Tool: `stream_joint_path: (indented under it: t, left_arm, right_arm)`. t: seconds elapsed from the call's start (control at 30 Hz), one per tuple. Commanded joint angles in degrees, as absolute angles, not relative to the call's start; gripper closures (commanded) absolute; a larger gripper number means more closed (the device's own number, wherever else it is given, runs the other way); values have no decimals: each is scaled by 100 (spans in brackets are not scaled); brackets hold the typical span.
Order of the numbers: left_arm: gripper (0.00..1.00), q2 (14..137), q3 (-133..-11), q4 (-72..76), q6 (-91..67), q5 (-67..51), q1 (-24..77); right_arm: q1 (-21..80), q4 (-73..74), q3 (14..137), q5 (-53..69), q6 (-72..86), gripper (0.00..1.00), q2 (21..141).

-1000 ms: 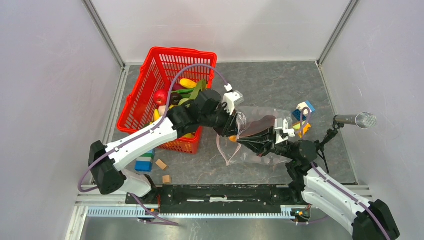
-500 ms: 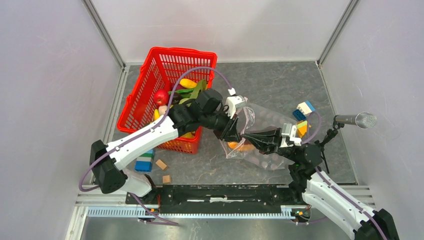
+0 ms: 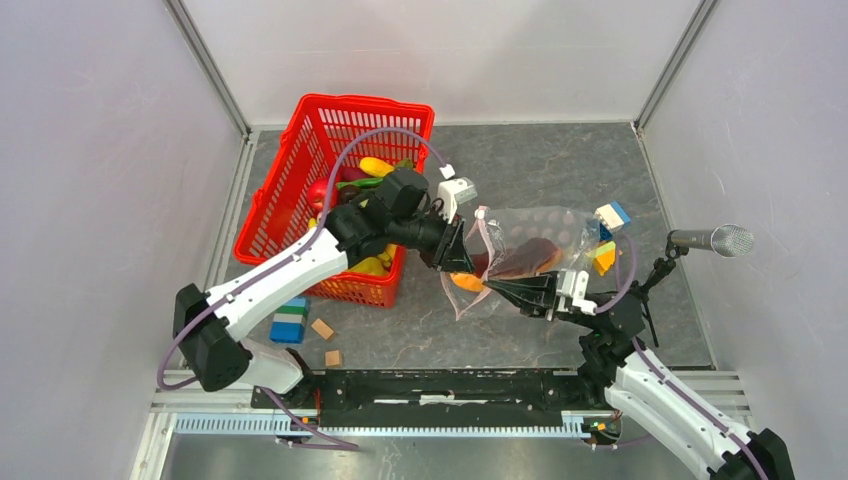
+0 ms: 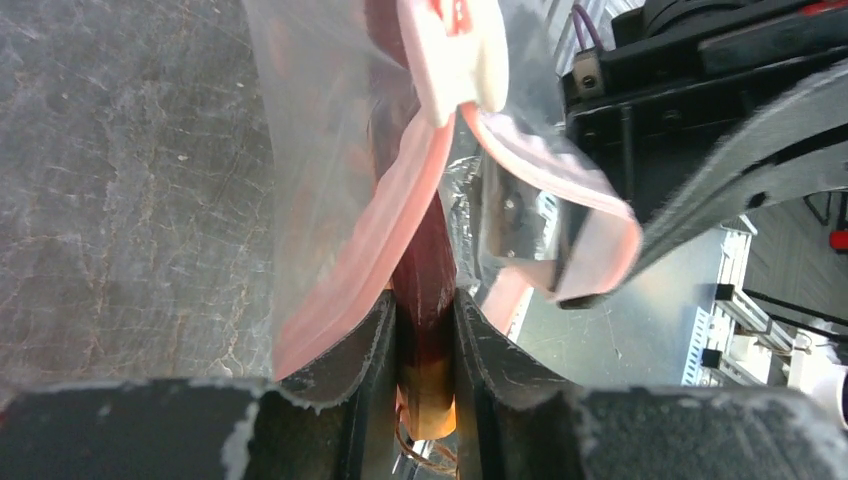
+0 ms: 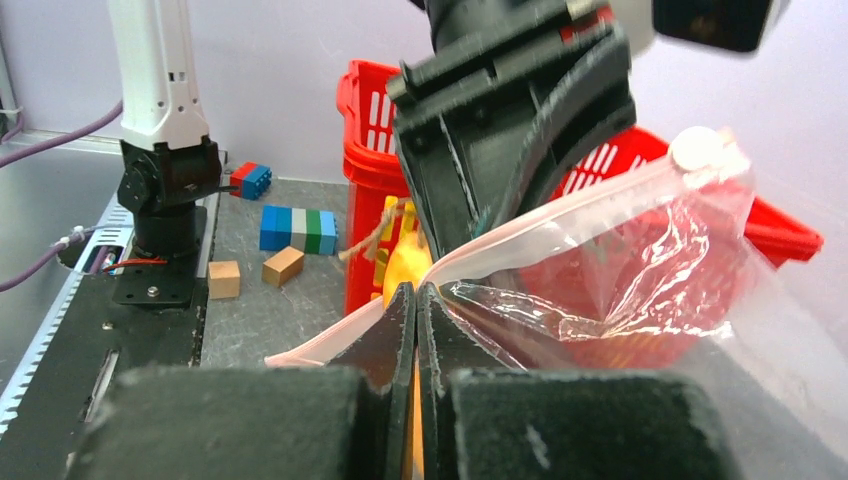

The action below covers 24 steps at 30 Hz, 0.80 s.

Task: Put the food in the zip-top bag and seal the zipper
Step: Place the fake food in the zipper food storage bag.

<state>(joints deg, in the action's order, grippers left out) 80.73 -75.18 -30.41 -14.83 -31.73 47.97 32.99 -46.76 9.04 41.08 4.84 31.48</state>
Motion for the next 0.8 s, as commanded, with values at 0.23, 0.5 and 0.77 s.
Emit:
stream_joint_path:
  t: [0.23, 0.5, 0.77]
  left_arm:
    - [98, 8668, -7375, -2174, -2370, -3366, 5181]
    - [98, 8653, -7568, -2859, -1691, -3573, 5290]
    - [78, 8655, -7446, -2539, -1995, -3322, 5300]
  right_arm:
    - [3313, -6169, 708, 4626, 868, 100, 3217]
    - [3313, -5624, 689, 4477, 356, 100, 3067]
    - [3314, -5805, 512, 4154, 511, 100, 2949]
